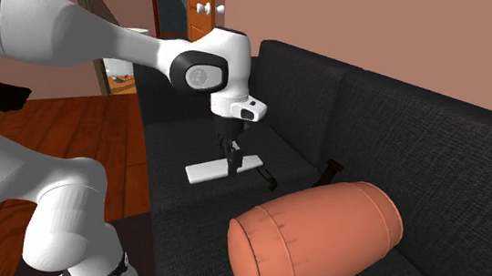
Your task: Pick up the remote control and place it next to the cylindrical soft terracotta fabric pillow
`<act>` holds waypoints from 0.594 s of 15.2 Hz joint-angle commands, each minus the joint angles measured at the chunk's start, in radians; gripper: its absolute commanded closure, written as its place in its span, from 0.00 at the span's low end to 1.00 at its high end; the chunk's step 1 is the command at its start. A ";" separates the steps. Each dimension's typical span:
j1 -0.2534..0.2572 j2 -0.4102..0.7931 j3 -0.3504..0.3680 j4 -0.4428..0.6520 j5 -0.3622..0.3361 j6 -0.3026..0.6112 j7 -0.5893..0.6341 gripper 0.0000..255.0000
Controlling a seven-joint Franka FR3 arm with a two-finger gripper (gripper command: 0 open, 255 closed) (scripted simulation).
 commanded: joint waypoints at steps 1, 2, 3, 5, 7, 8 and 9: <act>0.001 0.006 0.002 -0.021 0.001 0.028 0.001 1.00; 0.001 0.009 0.003 -0.033 0.002 0.042 0.001 1.00; 0.001 0.012 0.004 -0.044 0.003 0.057 0.001 1.00; 0.002 0.019 0.006 -0.067 0.004 0.086 0.002 1.00; 0.002 0.027 0.008 -0.089 0.005 0.116 0.002 1.00; 0.002 0.031 0.009 -0.100 0.006 0.132 0.002 1.00; 0.002 0.036 0.010 -0.110 0.006 0.147 0.002 1.00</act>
